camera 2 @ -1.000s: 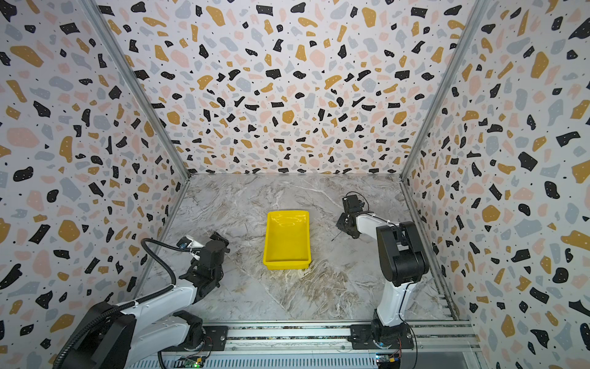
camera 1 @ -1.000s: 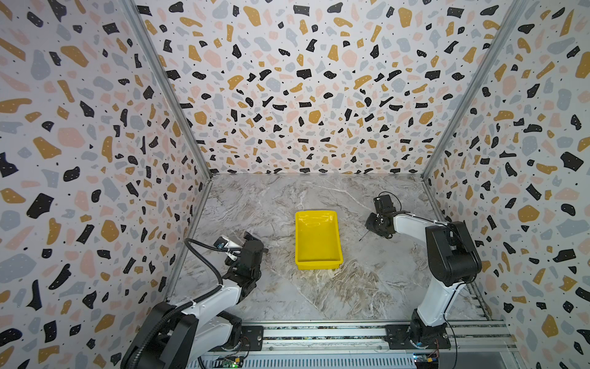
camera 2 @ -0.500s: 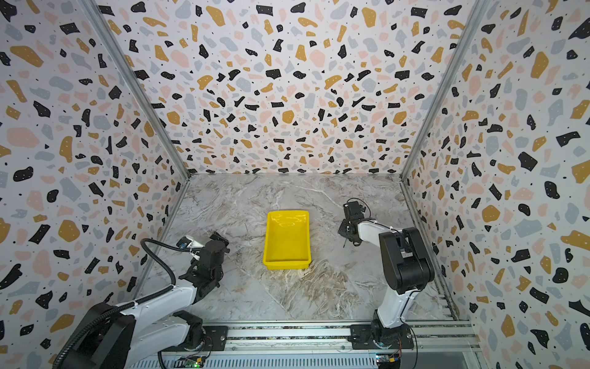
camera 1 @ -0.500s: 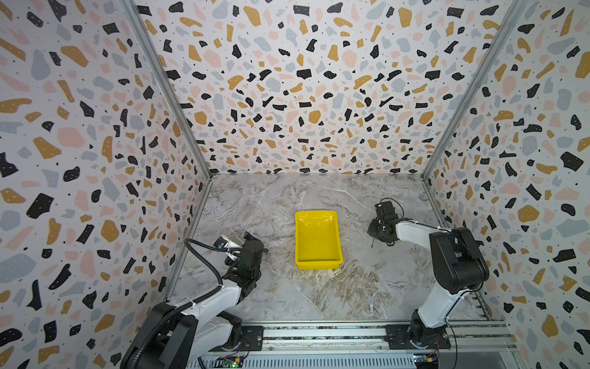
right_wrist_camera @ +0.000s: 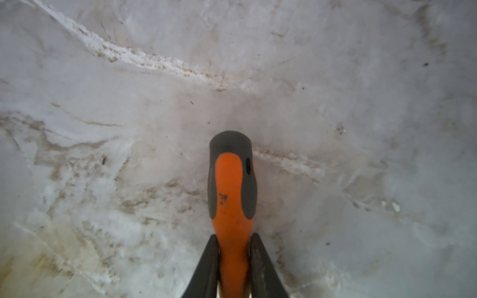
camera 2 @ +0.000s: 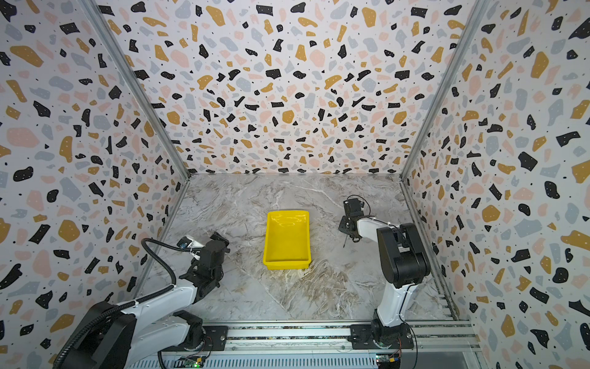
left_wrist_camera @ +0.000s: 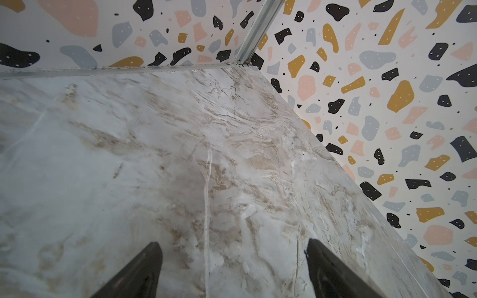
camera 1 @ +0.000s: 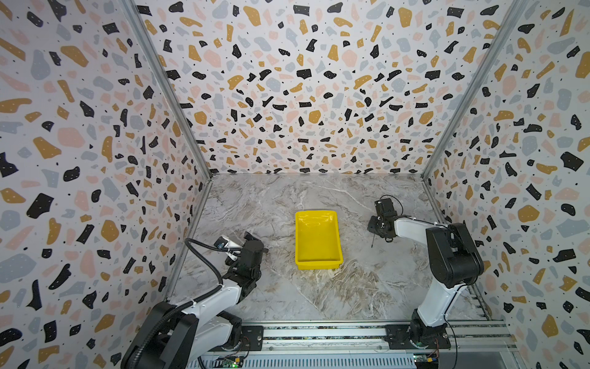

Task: Put the screwdriver in the bin
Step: Pick up the screwdriver from the middle-right of the table, then place the screwdriver into the bin.

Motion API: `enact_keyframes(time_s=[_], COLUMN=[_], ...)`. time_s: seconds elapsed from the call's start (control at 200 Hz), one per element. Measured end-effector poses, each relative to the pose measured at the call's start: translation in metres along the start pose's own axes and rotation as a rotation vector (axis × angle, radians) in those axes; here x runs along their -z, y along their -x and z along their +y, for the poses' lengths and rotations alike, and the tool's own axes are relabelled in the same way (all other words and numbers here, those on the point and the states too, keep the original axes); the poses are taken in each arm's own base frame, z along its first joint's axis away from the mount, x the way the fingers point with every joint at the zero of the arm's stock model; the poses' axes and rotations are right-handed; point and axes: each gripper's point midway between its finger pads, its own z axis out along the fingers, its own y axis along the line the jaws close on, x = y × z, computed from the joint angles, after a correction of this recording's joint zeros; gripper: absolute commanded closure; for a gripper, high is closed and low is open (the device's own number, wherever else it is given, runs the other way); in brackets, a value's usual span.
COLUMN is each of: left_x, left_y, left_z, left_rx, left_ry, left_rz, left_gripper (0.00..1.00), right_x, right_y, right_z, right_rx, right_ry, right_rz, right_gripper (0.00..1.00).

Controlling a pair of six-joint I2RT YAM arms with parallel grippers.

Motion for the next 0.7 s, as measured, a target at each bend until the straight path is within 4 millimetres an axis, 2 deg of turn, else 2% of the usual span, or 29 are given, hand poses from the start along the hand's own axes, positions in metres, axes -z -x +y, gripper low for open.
enact_keyframes(time_s=[0.08,0.185,0.265,0.355,0.426,0.531,0.621,0.701], left_x=[-0.001,-0.001,-0.001,-0.002,-0.002,-0.002,0.0,0.004], left_y=[-0.001,-0.002,-0.003,-0.005,-0.008,-0.013,-0.019,-0.027], left_z=[0.001,0.001,0.0,-0.005,-0.01,-0.015,-0.023,-0.035], left_rx=[-0.004,-0.006,-0.004,0.006,0.01,0.011,-0.01,-0.05], left_ry=[0.003,0.004,-0.002,-0.022,-0.045,-0.08,-0.133,-0.213], left_rz=[0.003,0.006,0.01,0.021,0.035,0.065,0.095,0.136], left_gripper=[0.12,0.12,0.12,0.11,0.11,0.1,0.09,0.09], right_x=[0.001,0.007,0.022,0.053,0.083,0.127,0.152,0.164], right_y=[0.001,-0.004,-0.011,-0.011,-0.008,-0.016,-0.033,-0.051], right_z=[0.0,-0.004,-0.008,-0.001,0.019,0.061,0.1,0.135], right_rx=[0.002,0.015,0.045,0.107,0.17,0.273,0.355,0.404], right_ry=[-0.003,-0.026,-0.051,-0.059,-0.031,0.049,0.131,0.204], right_rz=[-0.003,0.01,0.014,-0.025,-0.089,-0.169,-0.192,-0.185], right_gripper=[0.98,1.0,1.0,1.0,1.0,1.0,0.99,0.99])
